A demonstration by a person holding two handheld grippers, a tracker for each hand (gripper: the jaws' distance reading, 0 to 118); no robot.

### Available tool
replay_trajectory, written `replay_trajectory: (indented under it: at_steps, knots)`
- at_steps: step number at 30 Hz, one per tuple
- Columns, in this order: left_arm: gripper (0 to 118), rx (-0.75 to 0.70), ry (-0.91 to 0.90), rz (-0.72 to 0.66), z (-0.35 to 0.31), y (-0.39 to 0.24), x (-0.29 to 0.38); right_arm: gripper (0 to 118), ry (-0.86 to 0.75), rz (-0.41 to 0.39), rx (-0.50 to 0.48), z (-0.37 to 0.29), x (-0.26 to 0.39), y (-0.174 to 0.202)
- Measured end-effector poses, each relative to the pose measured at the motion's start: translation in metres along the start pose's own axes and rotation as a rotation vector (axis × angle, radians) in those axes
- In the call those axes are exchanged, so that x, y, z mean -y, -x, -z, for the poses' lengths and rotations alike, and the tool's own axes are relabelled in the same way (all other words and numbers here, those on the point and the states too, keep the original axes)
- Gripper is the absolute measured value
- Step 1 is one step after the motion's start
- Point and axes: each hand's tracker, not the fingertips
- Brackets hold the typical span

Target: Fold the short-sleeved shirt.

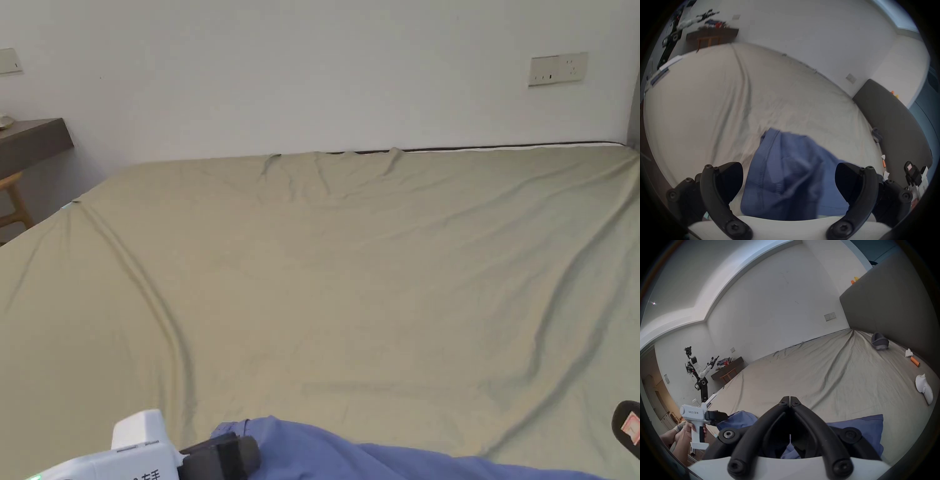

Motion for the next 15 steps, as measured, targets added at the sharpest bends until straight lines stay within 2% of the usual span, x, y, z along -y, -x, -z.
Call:
replay_trajectory:
  at_steps: [2, 4, 6, 7, 8, 9, 10, 12, 15]
  knots:
    - [112, -0.018, 0.061, 0.018, 0.010, 0.011, 0.007, 0, 0.010, 0.020, -0.001, 0.008, 0.007, -0.014]
    - [112, -0.035, 0.109, 0.029, 0.047, 0.001, 0.006, 0, 0.032, 0.026, -0.003, 0.014, 0.009, -0.018]
    - [114, -0.031, 0.085, 0.050, 0.052, 0.000, 0.009, 0, 0.039, 0.021, 0.003, 0.014, 0.013, -0.014]
    - [103, -0.019, 0.035, 0.099, 0.048, -0.005, 0.007, 0, 0.047, 0.019, 0.004, 0.015, 0.013, -0.015]
    - [78, 0.008, 0.050, 0.083, 0.045, -0.004, 0.004, 0, 0.051, 0.021, 0.006, 0.014, 0.013, -0.016]
    - [46, 0.056, 0.074, 0.069, 0.042, -0.004, -0.002, 0, 0.054, 0.022, 0.003, 0.012, 0.015, -0.014]
    - [28, 0.079, 0.097, 0.034, 0.041, -0.002, -0.007, 0, 0.054, 0.022, 0.002, 0.011, 0.016, -0.015]
    - [26, 0.086, 0.111, 0.026, 0.040, -0.009, -0.012, 0, 0.052, 0.021, 0.006, 0.007, 0.017, -0.016]
    - [26, -0.017, 0.042, 0.256, 0.021, -0.041, -0.011, 0, 0.057, -0.004, 0.045, -0.002, 0.017, -0.014]
